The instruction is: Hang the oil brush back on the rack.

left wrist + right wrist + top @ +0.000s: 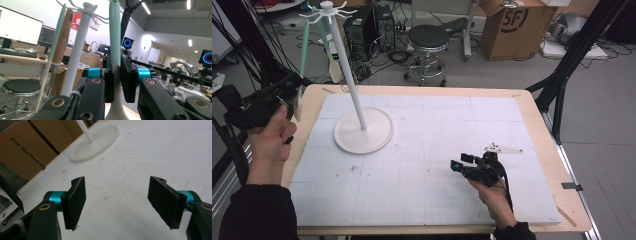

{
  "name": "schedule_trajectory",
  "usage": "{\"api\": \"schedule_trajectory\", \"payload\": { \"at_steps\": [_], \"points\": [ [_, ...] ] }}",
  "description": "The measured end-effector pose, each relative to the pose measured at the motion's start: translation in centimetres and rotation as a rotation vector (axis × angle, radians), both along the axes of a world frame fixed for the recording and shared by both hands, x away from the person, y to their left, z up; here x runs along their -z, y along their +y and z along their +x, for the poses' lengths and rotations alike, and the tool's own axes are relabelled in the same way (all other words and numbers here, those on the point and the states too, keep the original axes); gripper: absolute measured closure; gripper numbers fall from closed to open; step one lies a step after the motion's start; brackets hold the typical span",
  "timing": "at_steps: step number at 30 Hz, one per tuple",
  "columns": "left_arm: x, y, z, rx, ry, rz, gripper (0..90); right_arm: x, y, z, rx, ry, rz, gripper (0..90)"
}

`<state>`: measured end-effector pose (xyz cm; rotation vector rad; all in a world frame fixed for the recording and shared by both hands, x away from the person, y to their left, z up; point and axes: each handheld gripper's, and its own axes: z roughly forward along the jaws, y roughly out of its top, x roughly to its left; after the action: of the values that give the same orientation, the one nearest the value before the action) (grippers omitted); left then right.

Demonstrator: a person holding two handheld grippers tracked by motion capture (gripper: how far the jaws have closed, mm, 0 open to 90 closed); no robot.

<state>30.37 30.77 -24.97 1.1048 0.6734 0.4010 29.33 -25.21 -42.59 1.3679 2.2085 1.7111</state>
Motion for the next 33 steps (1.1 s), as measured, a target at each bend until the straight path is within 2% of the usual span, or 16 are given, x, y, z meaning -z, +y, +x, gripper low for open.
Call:
{"api": "schedule_trajectory", "payload": {
  "at_steps": [11, 14, 18, 33],
  "points": [
    [0.1, 0.4, 0.7, -0.029, 0.016, 0.013, 82.6, 0.0, 0.1, 0.0, -0.004, -0.001, 0.003, 30.2],
    [0.2, 0.4, 1.0, -0.037, 0.03, 0.02, 82.5, 0.0, 0.0, 0.0, -0.002, -0.005, 0.002, 30.2],
    [0.3, 0.4, 1.3, -0.037, 0.031, 0.016, 82.5, 0.0, 0.1, 0.0, -0.005, -0.004, 0.003, 30.3],
    [0.1, 0.1, 2.2, -0.041, 0.046, 0.044, 82.5, 0.0, 0.0, 0.1, -0.001, -0.005, 0.0, 30.2]
  ]
}}
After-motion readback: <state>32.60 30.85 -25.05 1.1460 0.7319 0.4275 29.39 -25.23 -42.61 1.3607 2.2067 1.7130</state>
